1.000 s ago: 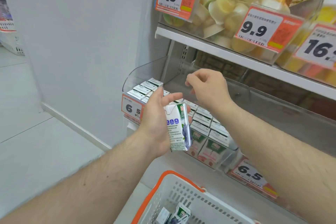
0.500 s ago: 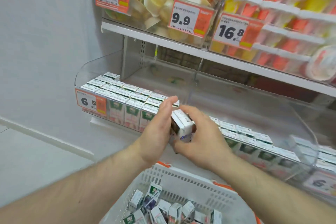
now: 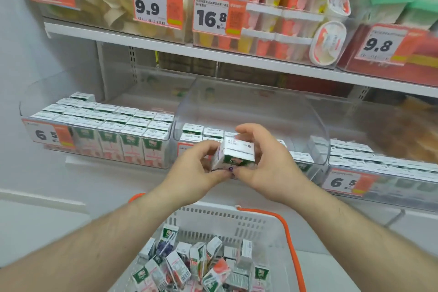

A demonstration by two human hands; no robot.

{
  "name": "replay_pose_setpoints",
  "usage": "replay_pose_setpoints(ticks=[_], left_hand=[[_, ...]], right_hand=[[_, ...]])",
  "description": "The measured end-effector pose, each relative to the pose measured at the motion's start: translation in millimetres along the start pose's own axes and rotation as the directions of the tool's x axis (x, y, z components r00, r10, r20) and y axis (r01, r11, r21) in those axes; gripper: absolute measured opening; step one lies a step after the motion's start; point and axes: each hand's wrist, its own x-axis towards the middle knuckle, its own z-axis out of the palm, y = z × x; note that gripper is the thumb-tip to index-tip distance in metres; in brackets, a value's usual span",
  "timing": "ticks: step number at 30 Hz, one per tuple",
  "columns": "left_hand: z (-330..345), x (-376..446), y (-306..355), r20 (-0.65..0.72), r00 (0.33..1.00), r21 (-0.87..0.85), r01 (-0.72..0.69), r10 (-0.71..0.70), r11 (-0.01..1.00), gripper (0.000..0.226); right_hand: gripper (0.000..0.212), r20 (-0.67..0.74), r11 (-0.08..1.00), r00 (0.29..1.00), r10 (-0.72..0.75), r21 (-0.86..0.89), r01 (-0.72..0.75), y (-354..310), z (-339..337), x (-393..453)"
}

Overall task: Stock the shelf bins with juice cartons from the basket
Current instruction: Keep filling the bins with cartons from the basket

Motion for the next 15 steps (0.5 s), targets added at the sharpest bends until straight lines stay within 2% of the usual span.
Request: replay_pose_setpoints(ticks=[3,6,10,13,15], left_hand=[[31.5,10.2,7.2,-0.011,1.0,0.008,-0.028,0.028,1.0,0.039],[67.4,20.3,15.4,-0.027,0.998,0.002,-0.062,0.062,0.998,0.041],[116.0,32.1,33.6,-0.076,0.992,-0.047,-0.108,0.105,0.993,0.041],[157.5,42.4,47.4,-0.132,0.988,-0.086,-0.096,0.084,0.992,0.039],[182.7,46.6,53.6,-0.168,0.977,-0.095,-0.148,0.13,0.985,0.037]], right_hand=[[0.063,-0.102,0.999,0.995,0.011,0.041,-0.007,9.5,-25.2,-7.8],[0.057,-0.238,0.995,0.971,0.01,-0.096,-0.034,19.9,-46.7,-14.4],[0.041,-0.468,0.963,0.883,0.023,-0.226,-0.144,42.9,-70.3,-20.8],[0.037,-0.538,0.922,0.842,0.033,-0.309,-0.233,60.7,-87.1,-28.9],[0.033,-0.588,0.915,0.809,0.014,-0.318,-0.247,67.4,-104.0,-34.5]])
